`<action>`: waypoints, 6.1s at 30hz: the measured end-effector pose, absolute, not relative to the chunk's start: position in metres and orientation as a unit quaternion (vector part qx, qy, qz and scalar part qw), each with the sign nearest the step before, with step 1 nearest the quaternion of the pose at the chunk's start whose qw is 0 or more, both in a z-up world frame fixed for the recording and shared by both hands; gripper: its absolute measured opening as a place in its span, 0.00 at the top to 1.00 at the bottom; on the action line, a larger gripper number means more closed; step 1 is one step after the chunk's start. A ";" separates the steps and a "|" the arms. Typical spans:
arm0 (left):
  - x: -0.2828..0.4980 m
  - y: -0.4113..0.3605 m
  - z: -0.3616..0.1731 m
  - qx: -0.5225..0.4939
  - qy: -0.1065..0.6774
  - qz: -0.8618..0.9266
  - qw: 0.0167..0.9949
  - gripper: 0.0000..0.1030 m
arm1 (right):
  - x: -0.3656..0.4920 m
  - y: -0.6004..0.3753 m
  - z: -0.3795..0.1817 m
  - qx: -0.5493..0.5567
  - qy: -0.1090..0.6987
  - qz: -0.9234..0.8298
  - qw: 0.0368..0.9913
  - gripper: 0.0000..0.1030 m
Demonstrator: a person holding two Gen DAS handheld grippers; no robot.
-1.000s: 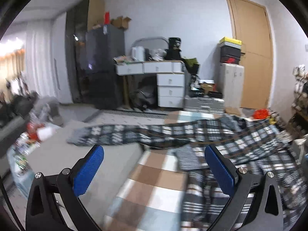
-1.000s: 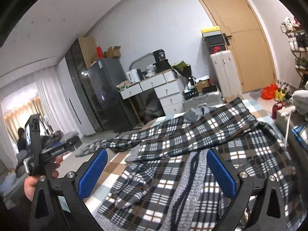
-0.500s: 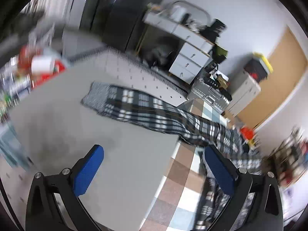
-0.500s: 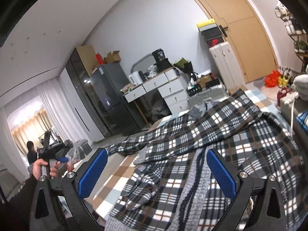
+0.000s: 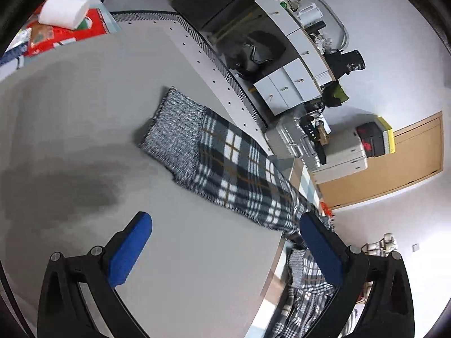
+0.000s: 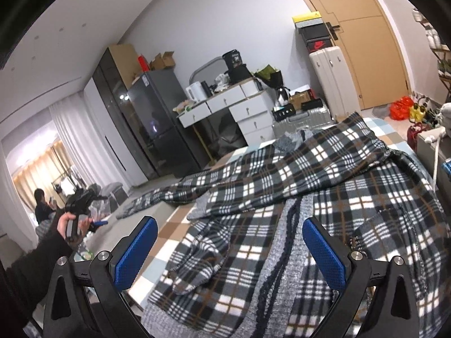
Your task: Fold large clothes
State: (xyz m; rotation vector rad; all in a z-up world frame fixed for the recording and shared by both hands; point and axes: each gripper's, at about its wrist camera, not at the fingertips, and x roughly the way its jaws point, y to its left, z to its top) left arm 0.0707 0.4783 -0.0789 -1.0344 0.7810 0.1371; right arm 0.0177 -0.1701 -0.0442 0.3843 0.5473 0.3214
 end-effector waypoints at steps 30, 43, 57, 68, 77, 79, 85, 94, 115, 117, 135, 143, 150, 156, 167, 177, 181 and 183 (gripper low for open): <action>0.109 0.511 -0.095 -0.503 0.324 0.072 0.798 0.01 | 0.030 -0.149 -0.062 0.148 0.311 0.164 0.924 0.00; 0.111 0.497 -0.096 -0.400 0.344 0.173 0.832 0.68 | 0.030 -0.147 -0.062 0.150 0.309 0.165 0.924 0.00; 0.102 0.481 -0.051 -0.403 0.277 0.179 0.853 0.95 | 0.028 -0.151 -0.057 0.167 0.300 0.172 0.923 0.00; 0.132 0.366 0.061 -0.337 0.204 0.065 0.917 0.95 | 0.018 -0.162 -0.041 0.189 0.274 0.189 0.924 0.00; 0.171 0.205 0.113 -0.280 0.228 -0.096 0.928 0.95 | 0.003 -0.195 -0.022 0.238 0.228 0.187 0.926 0.00; 0.178 0.162 0.113 -0.260 0.238 -0.138 0.925 0.95 | -0.002 -0.208 -0.017 0.254 0.211 0.179 0.927 0.00; 0.208 0.056 0.080 -0.222 0.301 -0.234 0.897 0.95 | -0.023 -0.257 -0.002 0.310 0.146 0.147 0.928 0.00; 0.224 -0.074 -0.033 -0.158 0.430 -0.282 0.843 0.95 | -0.051 -0.309 0.006 0.404 0.057 0.159 0.899 0.00; 0.237 0.068 -0.043 -0.103 0.462 -0.153 0.867 0.34 | -0.048 -0.280 0.011 0.351 0.088 0.172 0.916 0.00; 0.247 0.086 -0.057 -0.114 0.483 -0.129 0.858 0.34 | -0.046 -0.274 0.011 0.337 0.092 0.171 0.921 0.00; 0.204 0.065 -0.042 -0.042 0.511 -0.114 0.851 0.34 | -0.013 -0.255 -0.016 0.271 0.186 0.134 0.935 0.00; 0.205 0.095 0.008 -0.033 0.490 -0.089 0.867 0.33 | 0.002 -0.243 -0.032 0.229 0.264 0.052 0.935 0.00; 0.275 0.080 0.010 -0.051 0.498 -0.074 0.862 0.21 | 0.023 -0.224 -0.055 0.161 0.345 0.035 0.924 0.00; 0.338 0.054 -0.006 -0.042 0.513 -0.058 0.855 0.21 | 0.032 -0.229 -0.070 0.174 0.375 0.064 0.908 0.00; 0.469 0.011 -0.071 -0.056 0.549 -0.035 0.833 0.21 | 0.041 -0.248 -0.091 0.228 0.396 0.106 0.883 0.00; 0.473 0.015 -0.096 -0.044 0.548 -0.015 0.835 0.52 | 0.036 -0.269 -0.097 0.260 0.399 0.099 0.874 0.00; 0.454 0.021 -0.079 -0.040 0.528 -0.022 0.848 0.83 | 0.033 -0.262 -0.089 0.246 0.388 0.100 0.883 0.00; 0.441 0.026 -0.067 -0.051 0.509 -0.039 0.859 0.85 | 0.031 -0.257 -0.084 0.231 0.380 0.100 0.890 0.00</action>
